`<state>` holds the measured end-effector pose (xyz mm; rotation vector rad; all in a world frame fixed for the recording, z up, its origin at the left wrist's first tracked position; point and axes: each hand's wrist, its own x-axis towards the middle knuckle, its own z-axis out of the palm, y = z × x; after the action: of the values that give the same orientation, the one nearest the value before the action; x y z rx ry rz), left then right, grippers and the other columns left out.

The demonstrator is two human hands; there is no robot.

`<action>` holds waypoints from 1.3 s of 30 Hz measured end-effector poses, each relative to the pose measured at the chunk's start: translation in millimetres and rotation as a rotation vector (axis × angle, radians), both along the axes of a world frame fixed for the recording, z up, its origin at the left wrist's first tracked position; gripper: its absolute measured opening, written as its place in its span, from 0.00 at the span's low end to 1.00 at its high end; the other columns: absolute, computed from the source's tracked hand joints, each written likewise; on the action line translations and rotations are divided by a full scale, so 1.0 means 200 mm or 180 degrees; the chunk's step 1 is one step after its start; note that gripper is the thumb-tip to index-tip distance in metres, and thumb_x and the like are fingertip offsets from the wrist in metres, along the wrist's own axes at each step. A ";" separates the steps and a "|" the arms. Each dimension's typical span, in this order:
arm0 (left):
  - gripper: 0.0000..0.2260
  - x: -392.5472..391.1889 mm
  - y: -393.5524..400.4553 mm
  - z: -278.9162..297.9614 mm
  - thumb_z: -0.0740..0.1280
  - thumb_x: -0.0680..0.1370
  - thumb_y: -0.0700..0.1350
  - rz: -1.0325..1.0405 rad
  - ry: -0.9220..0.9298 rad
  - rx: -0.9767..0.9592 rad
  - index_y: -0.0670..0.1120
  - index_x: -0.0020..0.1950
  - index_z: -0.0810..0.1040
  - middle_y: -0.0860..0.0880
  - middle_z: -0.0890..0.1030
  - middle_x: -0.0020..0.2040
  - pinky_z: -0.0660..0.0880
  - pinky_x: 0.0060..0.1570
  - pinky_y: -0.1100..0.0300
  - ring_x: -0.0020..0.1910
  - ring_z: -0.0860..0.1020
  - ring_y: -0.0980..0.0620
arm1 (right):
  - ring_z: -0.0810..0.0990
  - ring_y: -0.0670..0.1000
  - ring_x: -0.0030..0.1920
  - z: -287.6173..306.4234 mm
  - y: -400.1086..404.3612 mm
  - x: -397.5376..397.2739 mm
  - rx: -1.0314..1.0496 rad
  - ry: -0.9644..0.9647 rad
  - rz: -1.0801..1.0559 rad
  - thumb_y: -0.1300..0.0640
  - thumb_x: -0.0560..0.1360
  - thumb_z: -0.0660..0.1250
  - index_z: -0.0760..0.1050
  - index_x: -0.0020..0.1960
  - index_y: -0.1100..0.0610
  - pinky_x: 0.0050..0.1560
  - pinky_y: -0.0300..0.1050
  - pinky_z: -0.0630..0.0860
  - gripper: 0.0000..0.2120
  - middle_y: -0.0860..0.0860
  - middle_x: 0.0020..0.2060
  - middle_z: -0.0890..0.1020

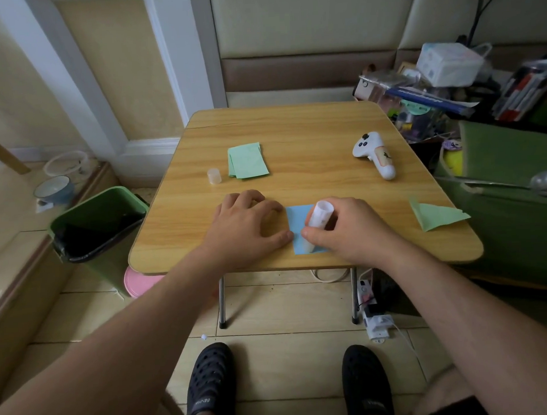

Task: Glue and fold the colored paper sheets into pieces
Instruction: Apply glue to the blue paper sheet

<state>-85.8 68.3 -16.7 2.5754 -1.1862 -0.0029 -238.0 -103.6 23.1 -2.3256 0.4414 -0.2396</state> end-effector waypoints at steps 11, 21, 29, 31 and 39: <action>0.31 -0.01 0.00 0.00 0.55 0.71 0.75 -0.0026 0.0008 -0.0008 0.65 0.70 0.71 0.55 0.69 0.69 0.63 0.70 0.47 0.70 0.63 0.47 | 0.78 0.54 0.38 0.06 -0.07 -0.06 -0.0327 0.0174 -0.0187 0.52 0.70 0.72 0.77 0.41 0.54 0.37 0.48 0.74 0.07 0.50 0.36 0.82; 0.35 -0.02 0.00 0.01 0.54 0.67 0.78 -0.0015 -0.0039 -0.0020 0.64 0.70 0.72 0.55 0.70 0.69 0.65 0.69 0.47 0.70 0.65 0.46 | 0.82 0.50 0.41 0.00 0.04 0.01 0.0120 -0.0056 0.0167 0.45 0.73 0.76 0.82 0.45 0.51 0.45 0.52 0.80 0.10 0.48 0.39 0.85; 0.33 -0.01 0.00 0.00 0.58 0.68 0.79 -0.0016 -0.0029 0.0013 0.66 0.70 0.71 0.56 0.69 0.68 0.65 0.70 0.46 0.70 0.64 0.47 | 0.83 0.49 0.42 0.04 -0.07 -0.06 0.0026 0.0238 -0.0064 0.50 0.72 0.74 0.81 0.43 0.49 0.47 0.53 0.81 0.04 0.45 0.39 0.85; 0.34 -0.01 0.00 0.01 0.58 0.68 0.79 -0.0026 -0.0016 0.0025 0.66 0.70 0.71 0.56 0.69 0.69 0.65 0.70 0.45 0.71 0.64 0.47 | 0.82 0.49 0.42 0.06 -0.09 -0.08 -0.0045 0.0276 -0.0122 0.51 0.71 0.73 0.80 0.42 0.50 0.44 0.50 0.79 0.04 0.45 0.38 0.85; 0.31 -0.03 0.01 0.03 0.59 0.71 0.77 -0.0055 0.0011 0.0079 0.65 0.71 0.72 0.56 0.69 0.70 0.65 0.70 0.46 0.71 0.63 0.47 | 0.72 0.48 0.34 0.09 -0.10 -0.07 -0.0162 0.0292 -0.0153 0.55 0.71 0.71 0.73 0.38 0.54 0.36 0.46 0.69 0.08 0.48 0.33 0.79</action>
<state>-91.2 69.8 -11.5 2.5853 -1.2147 -0.0257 -251.9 -124.2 40.5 -2.3848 0.5429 -0.1695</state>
